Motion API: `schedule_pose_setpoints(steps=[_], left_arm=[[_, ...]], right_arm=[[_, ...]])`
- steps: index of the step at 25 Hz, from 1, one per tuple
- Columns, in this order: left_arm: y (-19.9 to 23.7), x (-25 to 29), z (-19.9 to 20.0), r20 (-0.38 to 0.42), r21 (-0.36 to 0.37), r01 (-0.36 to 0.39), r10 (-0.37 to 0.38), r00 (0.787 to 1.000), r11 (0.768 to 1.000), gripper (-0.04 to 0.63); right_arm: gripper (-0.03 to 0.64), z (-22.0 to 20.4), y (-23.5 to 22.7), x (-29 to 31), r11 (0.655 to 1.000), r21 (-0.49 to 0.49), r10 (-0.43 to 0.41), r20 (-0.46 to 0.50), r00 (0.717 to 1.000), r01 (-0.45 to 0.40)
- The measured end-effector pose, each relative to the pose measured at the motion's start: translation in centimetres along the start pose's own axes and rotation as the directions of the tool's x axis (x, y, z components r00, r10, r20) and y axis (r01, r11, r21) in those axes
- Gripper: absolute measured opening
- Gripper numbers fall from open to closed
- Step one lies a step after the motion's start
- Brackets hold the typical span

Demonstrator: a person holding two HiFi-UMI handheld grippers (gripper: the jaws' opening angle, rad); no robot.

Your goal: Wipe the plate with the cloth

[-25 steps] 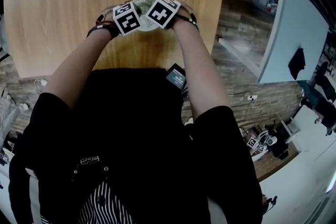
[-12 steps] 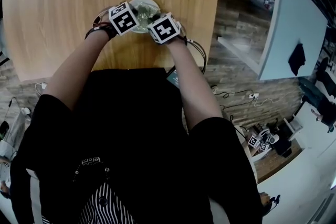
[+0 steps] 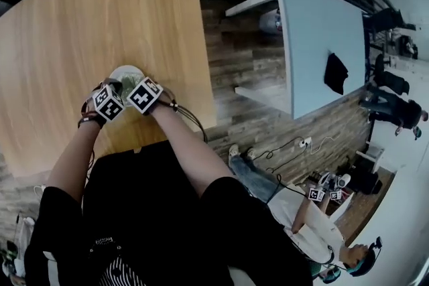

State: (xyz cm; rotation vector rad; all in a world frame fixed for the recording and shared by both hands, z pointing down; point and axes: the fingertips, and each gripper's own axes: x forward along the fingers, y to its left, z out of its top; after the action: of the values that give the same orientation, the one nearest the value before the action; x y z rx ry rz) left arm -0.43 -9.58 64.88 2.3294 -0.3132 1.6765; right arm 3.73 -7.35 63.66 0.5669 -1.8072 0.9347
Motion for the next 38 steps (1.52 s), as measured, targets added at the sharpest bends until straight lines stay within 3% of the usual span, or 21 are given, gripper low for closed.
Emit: schedule_pose_setpoints(steps=[5,7,10,13,15,16,18,19,21,23,25,29,33,36,38], left_arm=[[-0.3,-0.3,0.2,0.004,-0.037,-0.027,0.028,1.0,0.999,-0.008],[-0.3,0.0,0.3,0.011,-0.081,-0.015,0.016,1.0,0.997,-0.008],[-0.4,-0.1,0.3,0.015,-0.08,-0.026,0.028,1.0,0.996,-0.008],[-0.6,-1.3,0.8,0.107,-0.156,-0.042,0.059,0.993,0.987,-0.008],[-0.4,-3.2,2.8,0.215,-0.247,-0.003,0.058,0.975,0.969,-0.008],[-0.6,-4.6,4.0,0.274,-0.284,0.031,0.05,0.96,0.958,-0.008],[-1.7,-8.4,5.6,0.389,-0.306,0.116,0.012,0.921,0.945,-0.008],[-2.6,-10.6,6.1,0.437,-0.279,0.148,-0.012,0.9,0.949,-0.008],[-5.0,-15.7,6.4,0.504,-0.195,0.163,-0.043,0.862,0.967,-0.006],[-6.8,-20.7,6.0,0.56,-0.171,0.161,-0.038,0.827,0.972,-0.006],[-7.5,-25.1,5.9,0.635,-0.192,0.174,-0.012,0.772,0.966,-0.006],[-7.7,-33.2,8.1,0.761,-0.276,0.162,0.113,0.639,0.948,-0.006],[-7.9,-38.9,10.4,0.823,-0.307,0.114,0.204,0.53,0.945,-0.006],[-8.8,-43.0,11.6,0.875,-0.272,0.115,0.196,0.443,0.955,-0.006],[-9.7,-45.8,11.2,0.896,-0.259,0.114,0.195,0.399,0.959,-0.006]], right_arm=[[0.043,-0.4,0.0,-0.5,0.999,-0.023,-0.029,0.012,0.999,0.03],[0.043,-0.4,-0.4,-0.5,0.999,0.004,-0.04,0.036,0.999,0.04],[0.043,-0.5,-0.2,-1.4,0.999,0.034,-0.045,0.095,0.994,0.042],[0.043,-1.1,-0.3,-3.9,0.997,0.012,-0.073,0.138,0.988,0.072],[0.043,-1.8,-2.9,-7.0,0.986,-0.01,-0.162,0.134,0.978,0.165],[0.043,-2.3,-3.2,-8.4,0.986,-0.01,-0.164,0.133,0.977,0.167],[0.043,-1.8,-1.9,-10.9,0.997,-0.009,-0.075,0.195,0.978,0.078],[0.043,-0.7,-0.8,-12.6,1.0,-0.018,-0.01,0.264,0.964,0.015],[0.043,0.8,1.5,-16.4,0.996,-0.034,0.089,0.389,0.917,-0.082],[0.043,1.4,3.2,-20.5,0.991,-0.047,0.132,0.468,0.874,-0.124],[0.043,2.0,3.9,-24.9,0.99,-0.054,0.14,0.552,0.822,-0.132],[0.043,2.3,4.8,-32.3,0.984,-0.043,0.155,0.695,0.702,-0.174],[0.044,2.8,7.2,-36.1,0.987,-0.094,0.156,0.751,0.642,-0.13],[0.041,4.1,9.8,-38.4,0.99,-0.135,0.126,0.781,0.612,-0.032],[0.041,4.7,12.2,-39.6,0.988,-0.152,0.126,0.801,0.585,-0.005]])
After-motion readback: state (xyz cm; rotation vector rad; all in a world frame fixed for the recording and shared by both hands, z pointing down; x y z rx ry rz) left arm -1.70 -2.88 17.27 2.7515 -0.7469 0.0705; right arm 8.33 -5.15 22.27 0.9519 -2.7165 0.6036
